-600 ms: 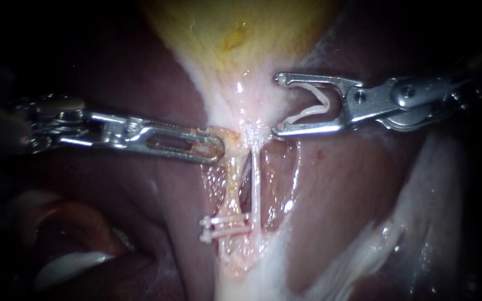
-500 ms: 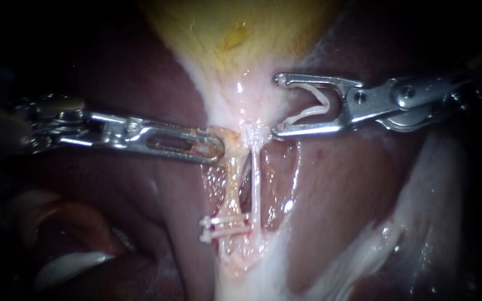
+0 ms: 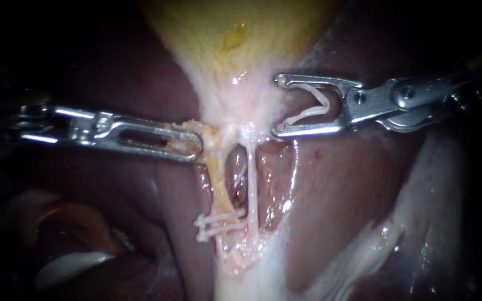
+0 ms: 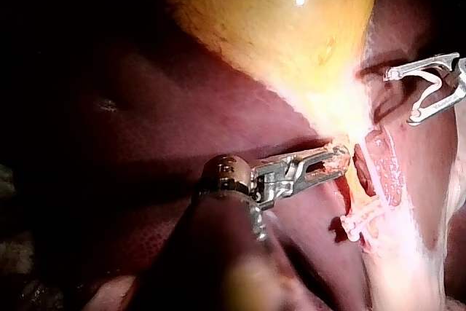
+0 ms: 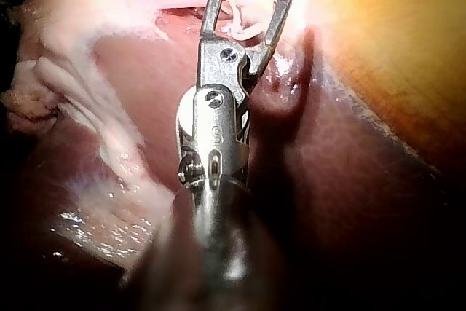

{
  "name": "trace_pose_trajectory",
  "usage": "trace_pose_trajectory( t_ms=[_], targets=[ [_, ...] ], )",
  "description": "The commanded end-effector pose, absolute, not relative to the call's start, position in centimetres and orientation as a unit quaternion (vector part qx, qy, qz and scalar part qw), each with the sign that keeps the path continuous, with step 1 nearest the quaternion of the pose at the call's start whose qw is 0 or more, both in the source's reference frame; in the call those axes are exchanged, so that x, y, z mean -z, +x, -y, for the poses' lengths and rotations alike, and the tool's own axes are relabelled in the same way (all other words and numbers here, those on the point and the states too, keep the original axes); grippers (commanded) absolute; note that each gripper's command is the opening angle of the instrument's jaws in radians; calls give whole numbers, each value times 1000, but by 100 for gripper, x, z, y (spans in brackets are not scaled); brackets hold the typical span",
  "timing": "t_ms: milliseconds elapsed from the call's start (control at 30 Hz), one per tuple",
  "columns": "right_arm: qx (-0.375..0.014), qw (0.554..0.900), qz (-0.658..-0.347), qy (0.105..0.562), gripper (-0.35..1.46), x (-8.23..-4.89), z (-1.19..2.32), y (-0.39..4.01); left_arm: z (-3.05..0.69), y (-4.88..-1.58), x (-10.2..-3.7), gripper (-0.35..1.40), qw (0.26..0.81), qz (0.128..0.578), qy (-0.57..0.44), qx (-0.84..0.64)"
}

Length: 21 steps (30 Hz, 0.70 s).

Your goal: Clipping third clip left tube

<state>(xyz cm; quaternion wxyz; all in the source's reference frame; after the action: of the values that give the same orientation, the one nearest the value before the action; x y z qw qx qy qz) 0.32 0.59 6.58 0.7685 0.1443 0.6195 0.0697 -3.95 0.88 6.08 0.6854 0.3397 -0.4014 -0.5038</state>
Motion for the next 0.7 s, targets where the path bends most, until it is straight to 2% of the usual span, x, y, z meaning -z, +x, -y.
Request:
trace_pose_trajectory(
  t_ms=[33, 633, 700],
  targets=[
    [-70, 769, -619, 144, 49, -658, -59, 32, -88, -394, -606, -35, 685, 402, 340, 504],
    [-68, 768, -620, 144, 49, -659, -54, 34, -88, -392, -604, -35, 685, 402, 339, 505],
    [-77, 767, -618, 153, 49, -660, -47, 36, -88, -392, -604, -35, 686, 403, 338, 502]
  ],
)
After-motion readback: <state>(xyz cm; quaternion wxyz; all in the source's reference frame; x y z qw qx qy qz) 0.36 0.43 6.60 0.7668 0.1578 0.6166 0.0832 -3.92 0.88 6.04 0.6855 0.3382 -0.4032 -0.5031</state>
